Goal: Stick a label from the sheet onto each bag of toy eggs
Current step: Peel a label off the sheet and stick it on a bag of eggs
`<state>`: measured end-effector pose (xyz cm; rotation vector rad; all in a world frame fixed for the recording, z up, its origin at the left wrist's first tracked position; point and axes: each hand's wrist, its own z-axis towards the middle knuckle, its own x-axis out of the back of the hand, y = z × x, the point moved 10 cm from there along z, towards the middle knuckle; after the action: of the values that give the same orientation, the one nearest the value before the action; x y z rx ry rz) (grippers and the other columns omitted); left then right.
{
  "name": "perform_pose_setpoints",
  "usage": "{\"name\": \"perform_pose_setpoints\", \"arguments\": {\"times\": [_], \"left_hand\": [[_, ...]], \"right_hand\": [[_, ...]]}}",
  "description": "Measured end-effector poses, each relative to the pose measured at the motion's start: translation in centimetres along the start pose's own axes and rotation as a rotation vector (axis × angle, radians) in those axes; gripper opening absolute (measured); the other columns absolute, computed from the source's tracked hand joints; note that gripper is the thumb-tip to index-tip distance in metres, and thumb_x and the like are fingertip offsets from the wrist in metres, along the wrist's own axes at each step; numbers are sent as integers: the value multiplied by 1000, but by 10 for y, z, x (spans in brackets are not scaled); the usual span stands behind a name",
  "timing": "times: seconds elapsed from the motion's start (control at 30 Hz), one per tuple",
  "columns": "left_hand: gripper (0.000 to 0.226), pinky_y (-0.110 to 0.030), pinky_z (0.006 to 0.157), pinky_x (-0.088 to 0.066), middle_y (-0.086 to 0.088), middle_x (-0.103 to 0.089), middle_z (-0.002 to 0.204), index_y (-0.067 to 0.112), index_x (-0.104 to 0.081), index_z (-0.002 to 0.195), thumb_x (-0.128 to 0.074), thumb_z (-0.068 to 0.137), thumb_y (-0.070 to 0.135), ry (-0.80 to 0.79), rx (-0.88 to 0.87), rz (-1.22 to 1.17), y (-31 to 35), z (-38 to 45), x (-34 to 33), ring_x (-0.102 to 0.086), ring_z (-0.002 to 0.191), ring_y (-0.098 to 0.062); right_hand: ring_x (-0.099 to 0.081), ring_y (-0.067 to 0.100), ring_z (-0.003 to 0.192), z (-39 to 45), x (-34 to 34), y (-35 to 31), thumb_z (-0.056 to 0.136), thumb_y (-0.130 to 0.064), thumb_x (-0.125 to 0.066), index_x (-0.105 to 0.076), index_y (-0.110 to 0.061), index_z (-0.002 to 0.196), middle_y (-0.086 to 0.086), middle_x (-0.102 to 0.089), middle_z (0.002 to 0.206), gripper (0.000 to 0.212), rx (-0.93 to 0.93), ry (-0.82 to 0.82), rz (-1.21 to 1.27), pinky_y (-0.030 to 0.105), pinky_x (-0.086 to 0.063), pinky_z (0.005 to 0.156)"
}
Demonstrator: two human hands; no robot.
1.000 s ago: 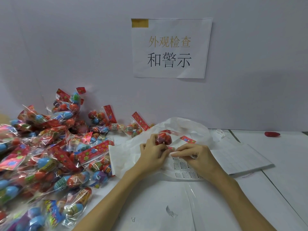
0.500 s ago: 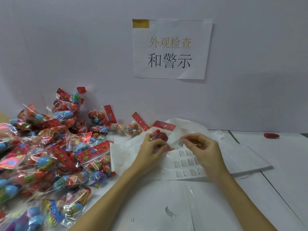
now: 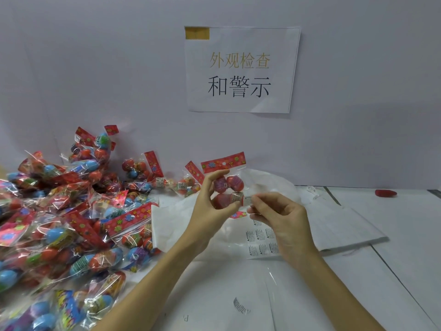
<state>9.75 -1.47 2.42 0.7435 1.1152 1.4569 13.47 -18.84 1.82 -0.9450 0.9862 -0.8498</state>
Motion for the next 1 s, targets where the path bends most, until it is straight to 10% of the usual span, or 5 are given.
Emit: {"name": "perform_pose_setpoints", "arguments": {"times": [0.37, 0.8, 1.0], "left_hand": [[61, -36, 82, -60, -14, -61, 133, 26, -62, 136, -58, 83, -5, -110, 57, -182, 0, -4, -18, -73, 103, -26], [58, -36, 89, -62, 0, -66, 129, 30, -58, 140, -81, 90, 11, -98, -1, -85, 5, -5, -18, -74, 109, -29], [55, -38, 89, -62, -5, -66, 130, 31, -59, 137, -79, 91, 8, -65, -21, -76, 7, -2, -13, -74, 108, -32]], "right_hand": [[-76, 20, 70, -4, 4, -21, 92, -10, -77, -75, -10, 95, 2, -77, 80, 3, 197, 54, -371, 20, -59, 67], [-75, 16, 69, -6, 2, -22, 91, -12, -78, -74, -14, 93, -3, -76, 77, 5, 246, 35, -449, 27, -62, 70], [-68, 12, 59, -4, 19, -15, 86, -44, -79, -45, -31, 134, 0, -66, 92, 60, 148, 216, -544, 20, -52, 49]]}}
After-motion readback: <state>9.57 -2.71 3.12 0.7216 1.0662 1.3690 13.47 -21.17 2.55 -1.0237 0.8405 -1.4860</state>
